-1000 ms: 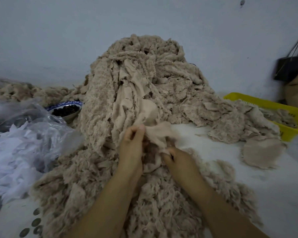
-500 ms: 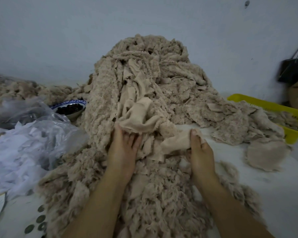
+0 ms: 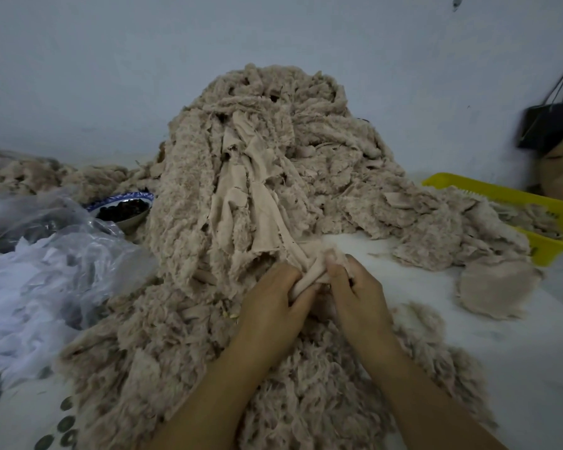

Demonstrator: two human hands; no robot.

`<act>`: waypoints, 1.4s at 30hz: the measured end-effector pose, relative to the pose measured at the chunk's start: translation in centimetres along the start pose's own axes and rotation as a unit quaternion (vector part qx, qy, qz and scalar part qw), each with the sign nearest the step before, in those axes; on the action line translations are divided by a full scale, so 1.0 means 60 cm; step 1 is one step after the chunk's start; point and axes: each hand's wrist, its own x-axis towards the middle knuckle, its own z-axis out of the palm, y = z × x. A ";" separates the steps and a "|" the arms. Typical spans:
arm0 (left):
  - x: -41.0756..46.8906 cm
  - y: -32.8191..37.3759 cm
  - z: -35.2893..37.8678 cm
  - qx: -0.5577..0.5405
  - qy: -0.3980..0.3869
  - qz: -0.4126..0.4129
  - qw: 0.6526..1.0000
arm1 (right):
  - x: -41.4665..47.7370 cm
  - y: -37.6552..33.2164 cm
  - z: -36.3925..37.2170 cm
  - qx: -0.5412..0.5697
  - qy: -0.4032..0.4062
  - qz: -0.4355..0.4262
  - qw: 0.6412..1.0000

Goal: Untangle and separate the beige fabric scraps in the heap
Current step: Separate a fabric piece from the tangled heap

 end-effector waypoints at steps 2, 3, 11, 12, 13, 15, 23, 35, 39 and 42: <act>0.001 0.004 -0.007 0.014 0.036 0.004 0.999 | 0.000 -0.003 0.000 -0.007 0.011 -0.021 1.000; 0.000 0.006 -0.010 0.023 0.060 0.021 0.998 | -0.001 -0.003 0.001 -0.015 0.017 -0.030 0.999; 0.006 -0.002 -0.027 -0.062 0.237 -0.060 0.968 | 0.006 -0.009 -0.011 0.025 0.121 -0.070 0.990; 0.007 0.001 -0.028 -0.046 0.255 -0.012 0.966 | 0.004 -0.011 -0.011 0.024 0.107 -0.080 0.991; 0.005 0.006 -0.027 -0.031 0.244 0.050 0.968 | 0.002 -0.013 -0.008 0.014 0.084 -0.089 0.992; -0.002 0.016 -0.017 -0.059 0.140 0.121 0.981 | -0.005 -0.015 0.003 -0.025 0.037 -0.099 0.994; -0.007 0.000 -0.007 -0.354 -0.093 -0.201 0.909 | -0.020 -0.019 0.023 -0.047 -0.065 -0.186 0.979; 0.029 -0.026 -0.027 -0.761 0.030 -0.368 0.534 | -0.036 -0.015 0.040 -0.098 -0.235 -0.157 0.954; 0.029 -0.025 -0.028 -0.730 -0.014 -0.346 0.590 | -0.017 -0.006 0.033 0.019 -0.046 -0.042 0.998; 0.017 -0.004 -0.019 -0.583 -0.072 -0.312 0.747 | -0.006 -0.003 0.029 0.052 -0.081 0.050 0.994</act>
